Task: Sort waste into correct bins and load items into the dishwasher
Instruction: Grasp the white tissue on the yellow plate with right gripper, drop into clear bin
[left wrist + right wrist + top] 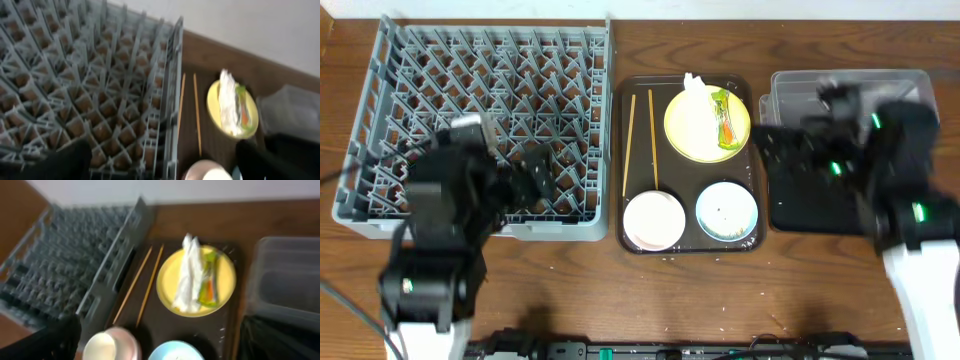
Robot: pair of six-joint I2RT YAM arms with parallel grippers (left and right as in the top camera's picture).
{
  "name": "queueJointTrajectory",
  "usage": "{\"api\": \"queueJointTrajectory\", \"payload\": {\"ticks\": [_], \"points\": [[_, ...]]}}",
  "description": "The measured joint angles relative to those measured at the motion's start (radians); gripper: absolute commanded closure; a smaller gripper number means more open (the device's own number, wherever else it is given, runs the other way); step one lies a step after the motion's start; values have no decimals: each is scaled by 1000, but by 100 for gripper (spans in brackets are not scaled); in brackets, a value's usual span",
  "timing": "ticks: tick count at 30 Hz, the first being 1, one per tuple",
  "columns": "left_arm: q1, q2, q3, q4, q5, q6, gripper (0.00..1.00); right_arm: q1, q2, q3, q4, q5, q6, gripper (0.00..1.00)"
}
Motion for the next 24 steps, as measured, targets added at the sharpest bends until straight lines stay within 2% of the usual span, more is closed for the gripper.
{"api": "queueJointTrajectory", "payload": {"ticks": [3, 7, 10, 12, 15, 20, 24], "points": [[0, 79, 64, -58, 2, 0, 7, 47, 159, 112, 1, -9, -20, 1], [0, 148, 75, -85, 3, 0, 7, 92, 296, 142, 154, -75, -8, 1], [0, 181, 75, -91, 4, 0, 7, 125, 377, 145, 296, -123, 10, 9], [0, 197, 75, -92, 4, 0, 7, 160, 421, 147, 326, -109, 20, 22], [0, 217, 75, -92, 4, 0, 7, 233, 486, 148, 313, 20, 37, 28], [0, 254, 75, -92, 4, 0, 7, 353, 636, 148, 308, 360, 45, 29], [0, 277, 75, -92, 4, 0, 7, 376, 750, 148, 363, 547, 52, 28]]}}
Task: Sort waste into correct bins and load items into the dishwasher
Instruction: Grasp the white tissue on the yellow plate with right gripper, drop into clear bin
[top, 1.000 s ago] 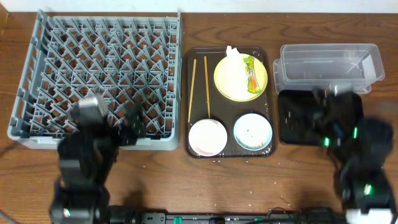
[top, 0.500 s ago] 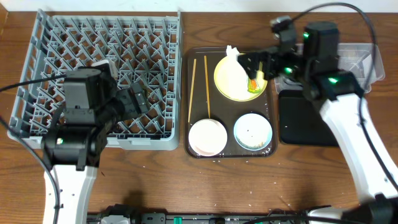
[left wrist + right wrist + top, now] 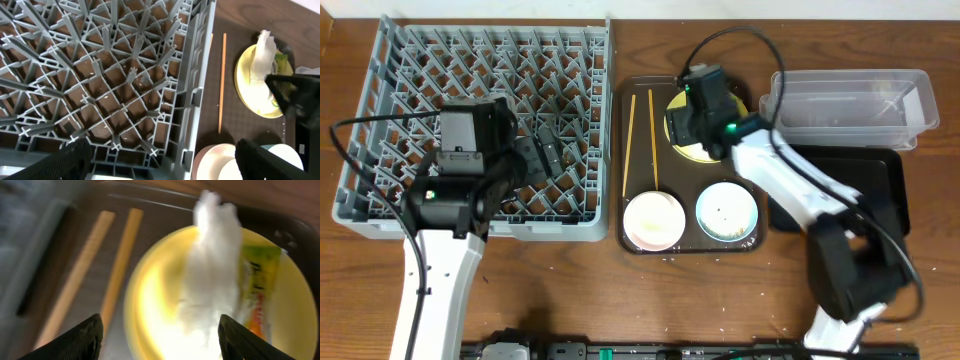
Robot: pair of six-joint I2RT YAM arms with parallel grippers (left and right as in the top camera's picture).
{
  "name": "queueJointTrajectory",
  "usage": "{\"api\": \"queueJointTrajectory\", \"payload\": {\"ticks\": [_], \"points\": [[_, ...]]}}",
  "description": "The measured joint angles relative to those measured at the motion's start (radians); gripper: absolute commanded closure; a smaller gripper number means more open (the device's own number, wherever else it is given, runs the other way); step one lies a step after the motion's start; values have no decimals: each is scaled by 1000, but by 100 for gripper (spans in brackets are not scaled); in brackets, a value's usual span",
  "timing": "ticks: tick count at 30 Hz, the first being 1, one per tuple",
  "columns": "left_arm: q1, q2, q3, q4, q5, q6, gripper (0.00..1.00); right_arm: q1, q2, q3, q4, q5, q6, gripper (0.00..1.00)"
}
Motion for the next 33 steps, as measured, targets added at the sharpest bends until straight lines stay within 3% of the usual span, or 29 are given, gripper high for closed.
{"api": "queueJointTrajectory", "payload": {"ticks": [5, 8, 9, 11, 19, 23, 28, 33], "points": [[0, 19, 0, -4, 5, 0, 7, -11, 116, 0, 39, 101, 40, 35], [0, 17, 0, 0, 36, 1, 7, -18, 153, 0, 40, 102, 62, 51], [0, 12, 0, 8, 53, 6, 7, -18, 162, 0, 42, 98, 67, 62], [0, -10, 0, 31, 87, 19, 7, -17, 168, 0, 43, 95, 81, 98], [0, -240, 0, 76, 139, 33, 7, -17, 144, 0, 32, 50, 94, 99], [0, -316, 0, 76, 146, 35, 7, -31, 32, -1, -1, 31, 126, 99], [0, -332, 0, 75, 149, 41, 7, -137, -177, 8, -52, 24, 195, 99], [0, -322, 0, 73, 149, 42, 7, -261, -245, 24, -145, 42, 322, 99]]}}
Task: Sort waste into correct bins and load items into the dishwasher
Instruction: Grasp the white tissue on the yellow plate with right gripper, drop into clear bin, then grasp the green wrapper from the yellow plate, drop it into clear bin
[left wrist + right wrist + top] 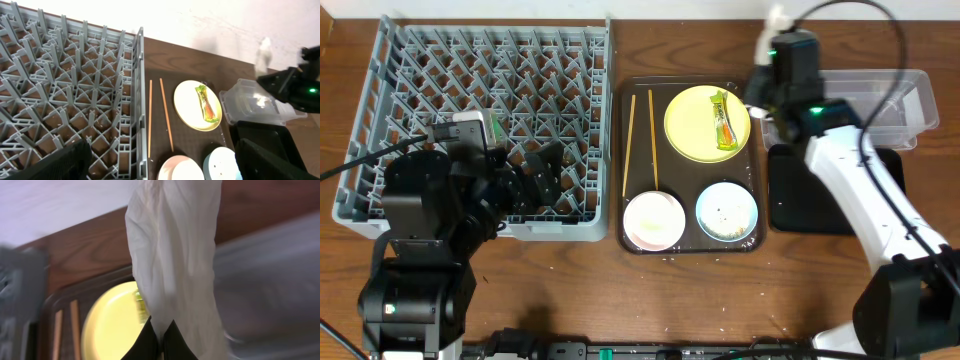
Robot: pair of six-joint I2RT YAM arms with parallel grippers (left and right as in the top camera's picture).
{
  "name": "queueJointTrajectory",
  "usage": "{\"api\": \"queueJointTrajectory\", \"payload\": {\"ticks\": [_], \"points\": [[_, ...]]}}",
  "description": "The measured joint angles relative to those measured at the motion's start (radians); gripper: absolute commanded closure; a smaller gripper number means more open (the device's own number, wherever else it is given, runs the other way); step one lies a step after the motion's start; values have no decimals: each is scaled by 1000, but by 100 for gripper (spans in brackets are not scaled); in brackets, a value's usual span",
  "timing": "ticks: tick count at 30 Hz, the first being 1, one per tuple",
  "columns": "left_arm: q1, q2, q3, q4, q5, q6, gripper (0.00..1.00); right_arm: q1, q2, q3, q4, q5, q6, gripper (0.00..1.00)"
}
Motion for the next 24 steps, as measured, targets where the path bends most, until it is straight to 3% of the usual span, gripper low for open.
{"api": "queueJointTrajectory", "payload": {"ticks": [5, 7, 9, 13, 17, 24], "points": [[0, 4, 0, -4, 0, 0, 7, -103, 42, -1, -14, 4, 107, 99], [0, 5, 0, -5, 0, 0, 7, -136, 60, -1, -4, 4, 134, 86], [0, 5, 0, -5, 0, 0, 7, -158, 72, -2, 7, 7, 150, 60], [0, 5, 0, -5, 0, 0, 7, -167, 75, -4, 13, 11, 143, 39], [0, 5, 0, -5, 0, 0, 7, -167, 68, -6, 43, -8, 66, 40], [0, 5, 0, -5, 0, 0, 7, -100, -25, -7, 42, -206, -193, 51]]}}
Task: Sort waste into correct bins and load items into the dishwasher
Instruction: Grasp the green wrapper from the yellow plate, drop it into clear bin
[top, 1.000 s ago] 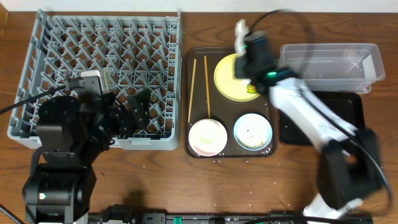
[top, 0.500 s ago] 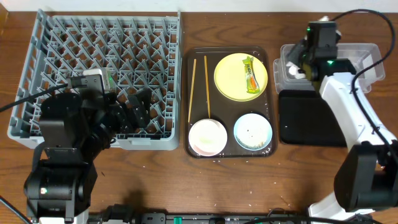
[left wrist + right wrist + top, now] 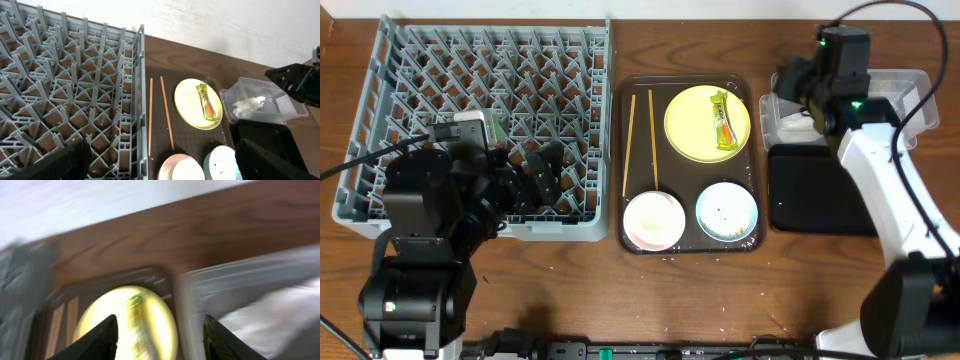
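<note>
A white napkin [image 3: 798,125] lies crumpled in the left end of the clear bin [image 3: 880,88]; the left wrist view shows the napkin [image 3: 248,104] there too. My right gripper [image 3: 801,82] hangs open and empty above that end of the bin; its wrist view, blurred, has the right gripper [image 3: 159,327] over the yellow plate [image 3: 127,322]. A green wrapper [image 3: 723,118] remains on the yellow plate [image 3: 695,135]. My left gripper [image 3: 542,168] stands open over the grey dish rack [image 3: 480,90].
The dark tray [image 3: 690,240] also holds two wooden chopsticks [image 3: 653,140], a pink bowl [image 3: 653,220] and a blue bowl [image 3: 727,210]. A black bin [image 3: 820,195] sits in front of the clear bin, right of the tray.
My right gripper was shut on the white napkin, up by the clear bin's left end. Now it is open and the napkin lies inside the clear bin. The left arm has not moved.
The napkin and green wrapper lay on the yellow plate, with my right arm over the bins. Then my open right gripper was at the plate, over the napkin. Then it held the napkin by the clear bin, wrapper left behind. Now the napkin rests in that bin.
</note>
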Robot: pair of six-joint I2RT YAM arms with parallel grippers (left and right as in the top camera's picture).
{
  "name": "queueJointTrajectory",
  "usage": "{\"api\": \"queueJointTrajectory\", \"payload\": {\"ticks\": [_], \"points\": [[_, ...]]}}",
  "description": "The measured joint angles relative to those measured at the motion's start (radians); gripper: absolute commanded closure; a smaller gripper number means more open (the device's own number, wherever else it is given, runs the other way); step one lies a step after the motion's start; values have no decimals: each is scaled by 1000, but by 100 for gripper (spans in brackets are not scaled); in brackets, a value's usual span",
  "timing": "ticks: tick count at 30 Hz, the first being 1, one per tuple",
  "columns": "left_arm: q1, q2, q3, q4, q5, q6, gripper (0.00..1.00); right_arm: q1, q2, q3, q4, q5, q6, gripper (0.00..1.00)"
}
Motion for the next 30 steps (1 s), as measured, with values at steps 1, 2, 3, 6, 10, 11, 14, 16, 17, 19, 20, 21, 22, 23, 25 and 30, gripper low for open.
{"api": "queueJointTrajectory", "payload": {"ticks": [1, 2, 3, 6, 10, 11, 14, 16, 17, 19, 20, 21, 22, 23, 25, 30], "points": [[0, 0, 0, 0, 0, 0, 7, 29, -13, 1, -17, -24, -34, 52], [0, 0, 0, 0, 0, 0, 7, 54, -17, 1, -31, -40, -54, 53], [0, 0, 0, 0, 0, 0, 7, 91, -18, 1, -44, -47, -79, 53], [0, 0, 0, 0, 0, 0, 7, 189, 15, 1, -53, -22, -122, 51], [0, 0, 0, 0, 0, 0, 7, 274, 126, 1, -16, 123, -151, 34], [0, 0, 0, -1, 0, 0, 7, 282, 164, 1, 2, 166, -160, 35], [0, 0, 0, -1, 0, 0, 7, 286, 269, -1, 43, 287, -169, 34], [0, 0, 0, 0, 0, 0, 7, 279, 323, -5, 65, 340, -169, 34], [0, 0, 0, -1, 0, 0, 7, 277, 343, -7, 75, 351, -169, 33], [0, 0, 0, -1, 0, 0, 7, 270, 370, -10, 94, 357, -172, 34], [0, 0, 0, -1, 0, 0, 7, 267, 378, -10, 99, 354, -172, 35], [0, 0, 0, -1, 0, 0, 7, 267, 386, -10, 103, 350, -173, 38], [0, 0, 0, 0, 0, 0, 7, 267, 396, -10, 104, 344, -175, 43], [0, 0, 0, 0, 0, 0, 7, 267, 402, -10, 104, 341, -175, 50], [0, 0, 0, -1, 0, 0, 7, 267, 425, -10, 107, 337, -180, 76], [0, 0, 0, 0, 0, 0, 7, 267, 450, -2, 101, 336, -170, 99]]}}
